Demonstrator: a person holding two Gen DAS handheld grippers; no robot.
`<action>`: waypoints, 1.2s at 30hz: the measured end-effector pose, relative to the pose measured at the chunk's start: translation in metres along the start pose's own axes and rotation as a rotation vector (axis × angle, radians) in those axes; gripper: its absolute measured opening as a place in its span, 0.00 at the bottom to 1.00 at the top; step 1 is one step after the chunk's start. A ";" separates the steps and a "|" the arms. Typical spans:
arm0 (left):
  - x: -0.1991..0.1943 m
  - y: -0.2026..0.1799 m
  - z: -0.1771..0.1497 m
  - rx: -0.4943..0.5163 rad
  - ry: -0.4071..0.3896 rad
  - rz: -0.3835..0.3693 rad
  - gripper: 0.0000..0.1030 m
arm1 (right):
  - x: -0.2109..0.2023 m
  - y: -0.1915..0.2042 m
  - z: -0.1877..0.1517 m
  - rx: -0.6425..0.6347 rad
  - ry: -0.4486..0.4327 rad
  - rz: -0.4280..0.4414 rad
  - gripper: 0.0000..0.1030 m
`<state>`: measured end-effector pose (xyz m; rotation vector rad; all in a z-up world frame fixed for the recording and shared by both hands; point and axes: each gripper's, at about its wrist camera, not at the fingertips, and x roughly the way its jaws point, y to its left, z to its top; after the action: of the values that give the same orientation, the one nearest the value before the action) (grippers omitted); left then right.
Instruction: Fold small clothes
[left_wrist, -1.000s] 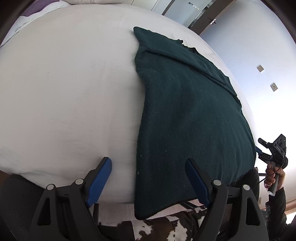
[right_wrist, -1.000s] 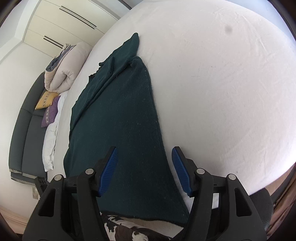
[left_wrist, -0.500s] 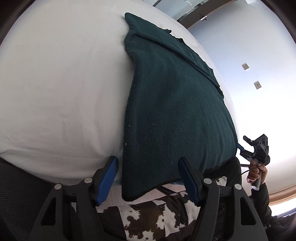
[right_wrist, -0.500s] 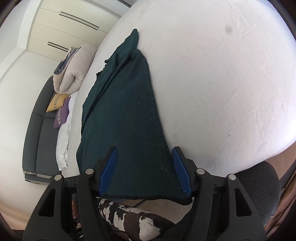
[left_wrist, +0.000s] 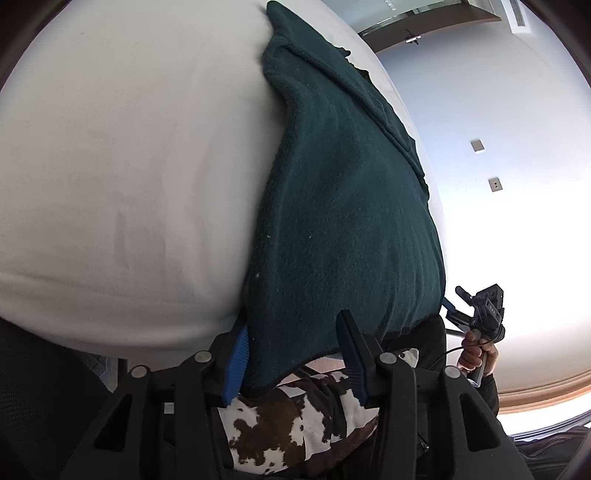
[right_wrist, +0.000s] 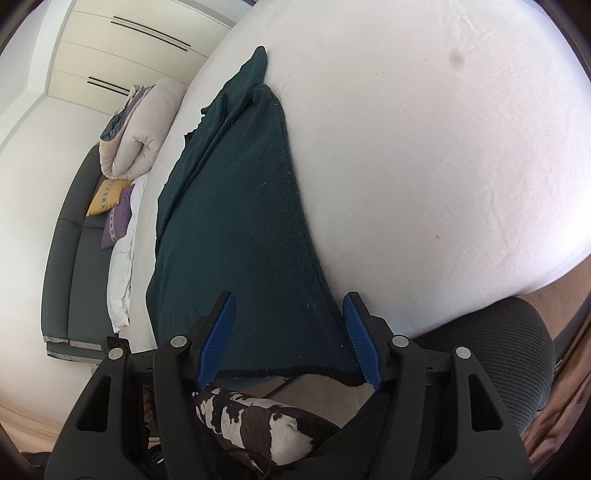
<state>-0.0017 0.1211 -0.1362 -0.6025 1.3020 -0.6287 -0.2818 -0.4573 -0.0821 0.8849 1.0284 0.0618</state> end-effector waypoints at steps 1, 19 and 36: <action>0.001 0.000 0.001 -0.005 0.002 0.002 0.37 | -0.001 0.000 -0.002 -0.003 0.008 -0.011 0.57; 0.004 -0.005 -0.001 -0.010 0.009 0.048 0.06 | 0.021 -0.005 -0.001 -0.049 0.161 -0.138 0.54; -0.017 -0.012 -0.001 -0.002 -0.033 -0.009 0.05 | 0.018 0.002 -0.012 -0.058 0.130 -0.115 0.06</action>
<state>-0.0065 0.1250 -0.1166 -0.6183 1.2701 -0.6225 -0.2808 -0.4410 -0.0965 0.7754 1.1913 0.0518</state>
